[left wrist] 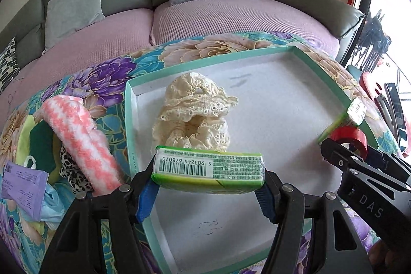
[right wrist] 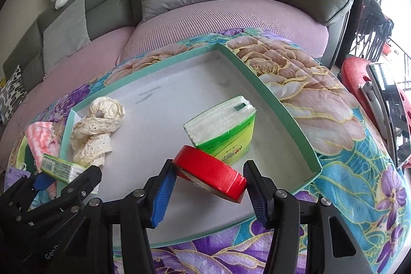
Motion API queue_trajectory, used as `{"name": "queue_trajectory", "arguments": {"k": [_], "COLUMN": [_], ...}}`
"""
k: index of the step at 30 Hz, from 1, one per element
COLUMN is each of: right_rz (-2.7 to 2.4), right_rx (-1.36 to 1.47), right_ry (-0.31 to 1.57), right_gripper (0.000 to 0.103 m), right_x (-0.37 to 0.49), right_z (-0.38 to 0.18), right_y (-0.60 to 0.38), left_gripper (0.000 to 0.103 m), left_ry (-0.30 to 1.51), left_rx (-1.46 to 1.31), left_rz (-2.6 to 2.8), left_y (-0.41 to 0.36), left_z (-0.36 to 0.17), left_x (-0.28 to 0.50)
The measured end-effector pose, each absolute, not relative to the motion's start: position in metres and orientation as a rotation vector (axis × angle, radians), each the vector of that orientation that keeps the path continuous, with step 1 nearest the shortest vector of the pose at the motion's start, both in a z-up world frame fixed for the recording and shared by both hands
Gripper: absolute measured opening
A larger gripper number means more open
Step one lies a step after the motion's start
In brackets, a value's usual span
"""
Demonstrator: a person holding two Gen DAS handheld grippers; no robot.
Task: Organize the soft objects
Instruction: 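Carry the soap bar into the tray and open the left tool while the right tool carries the tape, then open the right tool to drop the red tape in the tray while the left tool returns to the pile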
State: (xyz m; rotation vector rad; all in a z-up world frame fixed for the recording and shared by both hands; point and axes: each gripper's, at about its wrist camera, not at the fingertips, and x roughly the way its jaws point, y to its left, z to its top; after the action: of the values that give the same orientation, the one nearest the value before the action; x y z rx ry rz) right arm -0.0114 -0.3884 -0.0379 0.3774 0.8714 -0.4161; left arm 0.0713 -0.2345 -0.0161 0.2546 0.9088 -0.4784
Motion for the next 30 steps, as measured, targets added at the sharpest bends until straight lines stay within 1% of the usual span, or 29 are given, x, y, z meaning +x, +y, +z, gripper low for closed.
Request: {"name": "queue_trajectory", "arguments": {"k": [2,3,4,5,6,9,10,13,16,20,30], "right_rz": [-0.434,-0.447,-0.454,-0.459,-0.462,-0.458,-0.461,-0.467,-0.477,-0.482,-0.495], "right_rx": [0.377,0.379,0.384,0.39,0.393,0.393,0.388,0.38,0.373,0.358,0.335], "right_ry": [0.863,0.859,0.855,0.85,0.847,0.842,0.843,0.839,0.832,0.831,0.816], "right_gripper": [0.058,0.059,0.066,0.07,0.077,0.079,0.084,0.095,0.103,0.103,0.103], "right_x": [-0.013,-0.014,-0.015,-0.016,-0.017,-0.018,-0.018,-0.019,-0.02,-0.019,-0.021], "right_z": [-0.037,-0.036,-0.036,-0.035,-0.034,-0.033,-0.033,-0.032,-0.031,-0.03,-0.026], "right_y": [-0.391,-0.393,-0.394,-0.396,-0.397,-0.397,-0.397,-0.396,-0.396,-0.394,-0.393], "left_gripper": [0.069,0.077,0.087,0.09,0.09,0.091,0.091,0.098,0.1,0.101,0.101], "left_ry": [0.903,0.898,0.897,0.894,0.889,0.878,0.874,0.854,0.827,0.789,0.77], "left_rx": [0.262,0.271,0.276,0.278,0.278,0.269,0.267,0.252,0.222,0.164,0.062], "left_rz": [-0.475,-0.475,-0.472,-0.468,-0.466,-0.455,-0.45,-0.428,-0.389,-0.326,-0.215], "left_y": [-0.236,-0.237,-0.237,-0.237,-0.237,-0.233,-0.232,-0.226,-0.216,-0.198,-0.158], "left_z": [-0.015,-0.014,-0.014,-0.013,-0.012,-0.009,-0.007,-0.003,0.004,0.015,0.028], "left_x": [0.072,0.071,0.071,0.071,0.071,0.071,0.072,0.073,0.077,0.082,0.092]}}
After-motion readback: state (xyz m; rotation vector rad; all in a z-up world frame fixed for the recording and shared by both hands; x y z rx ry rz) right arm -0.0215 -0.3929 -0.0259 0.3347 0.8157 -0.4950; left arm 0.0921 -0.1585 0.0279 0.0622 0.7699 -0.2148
